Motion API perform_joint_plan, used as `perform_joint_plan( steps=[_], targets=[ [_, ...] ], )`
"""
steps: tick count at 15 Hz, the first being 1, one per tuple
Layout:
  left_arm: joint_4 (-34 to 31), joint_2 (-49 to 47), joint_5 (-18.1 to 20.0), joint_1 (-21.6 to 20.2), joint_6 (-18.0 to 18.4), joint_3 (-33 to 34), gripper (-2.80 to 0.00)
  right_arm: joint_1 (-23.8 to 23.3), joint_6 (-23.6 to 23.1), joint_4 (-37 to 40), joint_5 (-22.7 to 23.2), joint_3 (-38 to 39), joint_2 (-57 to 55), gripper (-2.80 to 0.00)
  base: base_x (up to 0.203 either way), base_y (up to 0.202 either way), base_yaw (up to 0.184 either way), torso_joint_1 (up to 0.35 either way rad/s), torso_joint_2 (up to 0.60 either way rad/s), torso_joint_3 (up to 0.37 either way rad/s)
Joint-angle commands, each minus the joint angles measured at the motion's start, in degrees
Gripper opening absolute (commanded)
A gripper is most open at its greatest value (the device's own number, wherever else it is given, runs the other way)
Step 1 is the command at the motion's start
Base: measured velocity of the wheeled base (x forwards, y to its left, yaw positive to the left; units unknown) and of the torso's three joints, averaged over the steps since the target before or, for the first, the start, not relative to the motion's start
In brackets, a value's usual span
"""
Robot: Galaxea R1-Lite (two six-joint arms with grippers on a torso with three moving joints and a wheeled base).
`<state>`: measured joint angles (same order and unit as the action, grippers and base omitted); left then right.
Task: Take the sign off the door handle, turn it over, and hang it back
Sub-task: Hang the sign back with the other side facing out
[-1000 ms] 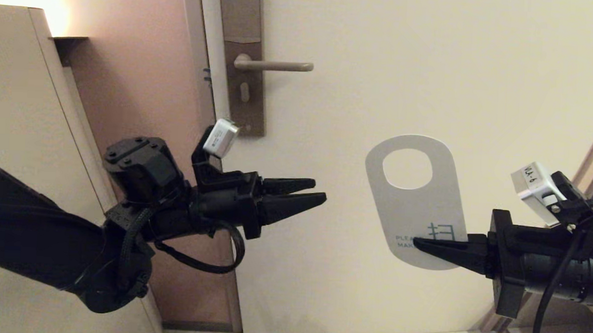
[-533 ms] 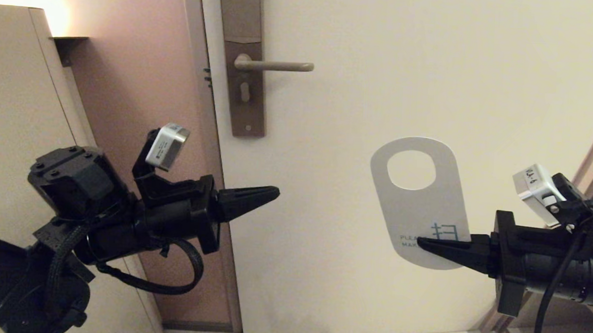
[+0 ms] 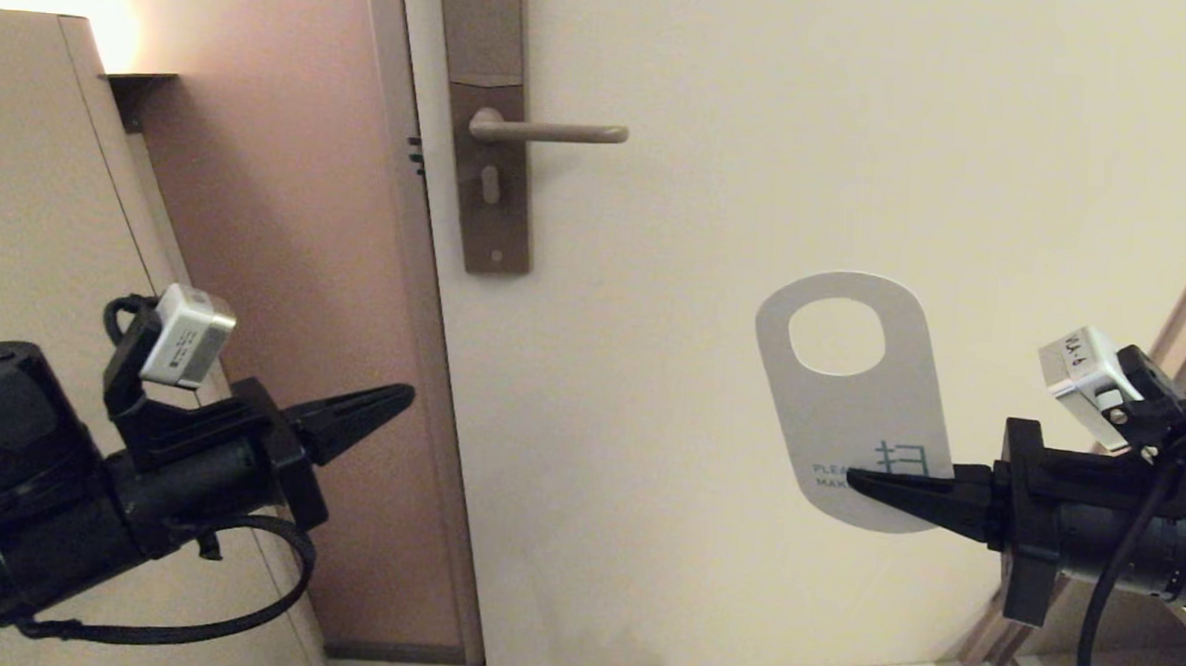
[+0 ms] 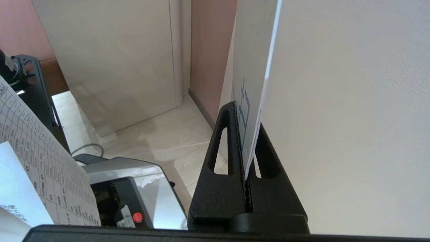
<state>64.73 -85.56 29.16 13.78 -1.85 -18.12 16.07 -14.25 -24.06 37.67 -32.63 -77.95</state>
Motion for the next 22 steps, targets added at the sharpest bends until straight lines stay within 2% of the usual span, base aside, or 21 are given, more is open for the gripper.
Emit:
perform_joint_plan(
  steps=[1, 6, 9, 12, 17, 22],
  targets=[
    [-0.51, 5.02, -4.1, -3.9, 2.02, 3.06, -2.8, -0.16, -0.28, -0.15, 0.21, 0.03, 0.55, -2.8, 0.0, 0.0, 0.0, 0.0, 0.0, 0.0],
    [-0.75, 11.43, -17.76, -13.29, 2.76, 9.02, -2.8, -0.2, -0.34, -0.15, 0.21, 1.65, 2.83, -2.8, 0.0, 0.0, 0.0, 0.0, 0.0, 0.0],
    [-0.82, 15.8, -22.99, -18.44, 3.29, 13.3, -2.8, -0.62, -0.34, -0.19, 0.14, 1.77, 3.33, -2.8, 0.0, 0.0, 0.0, 0.0, 0.0, 0.0],
    [-2.05, 20.8, -26.05, -19.93, 3.86, 17.98, -2.8, -1.29, -0.25, -0.19, 0.21, 1.43, 3.06, -2.8, 0.0, 0.0, 0.0, 0.0, 0.0, 0.0],
    [-16.97, 36.21, -27.57, -19.98, 4.01, 18.11, -2.8, -1.39, -0.28, -0.19, 0.21, 1.17, 2.98, -2.8, 0.0, 0.0, 0.0, 0.0, 0.0, 0.0],
    [-42.36, 58.32, -27.63, -19.95, 3.96, 18.11, -2.8, -3.54, -0.43, -0.19, 0.21, 1.26, 3.2, -2.8, 0.0, 0.0, 0.0, 0.0, 0.0, 0.0]
  ],
)
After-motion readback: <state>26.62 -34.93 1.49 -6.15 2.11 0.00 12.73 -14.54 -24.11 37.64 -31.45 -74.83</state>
